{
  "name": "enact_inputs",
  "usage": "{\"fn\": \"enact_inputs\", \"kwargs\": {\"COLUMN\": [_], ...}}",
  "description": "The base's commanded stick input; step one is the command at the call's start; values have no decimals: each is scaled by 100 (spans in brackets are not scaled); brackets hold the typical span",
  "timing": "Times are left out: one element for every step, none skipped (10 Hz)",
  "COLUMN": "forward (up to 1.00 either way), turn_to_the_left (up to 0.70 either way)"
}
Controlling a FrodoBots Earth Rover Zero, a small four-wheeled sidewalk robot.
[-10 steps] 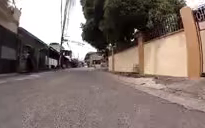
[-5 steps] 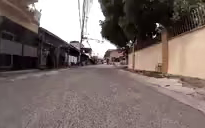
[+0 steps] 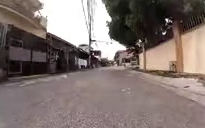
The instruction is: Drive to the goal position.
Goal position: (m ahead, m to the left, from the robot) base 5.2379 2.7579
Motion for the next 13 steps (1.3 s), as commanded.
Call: {"fn": "enact_inputs", "kwargs": {"forward": [50, 50, 50, 50, 50, 50, 50, 50, 50, 50, 50, 50, 50], "turn_to_the_left": [7, 7, 7, 7, 7, 7, 7, 7, 7, 7, 7, 7, 7]}}
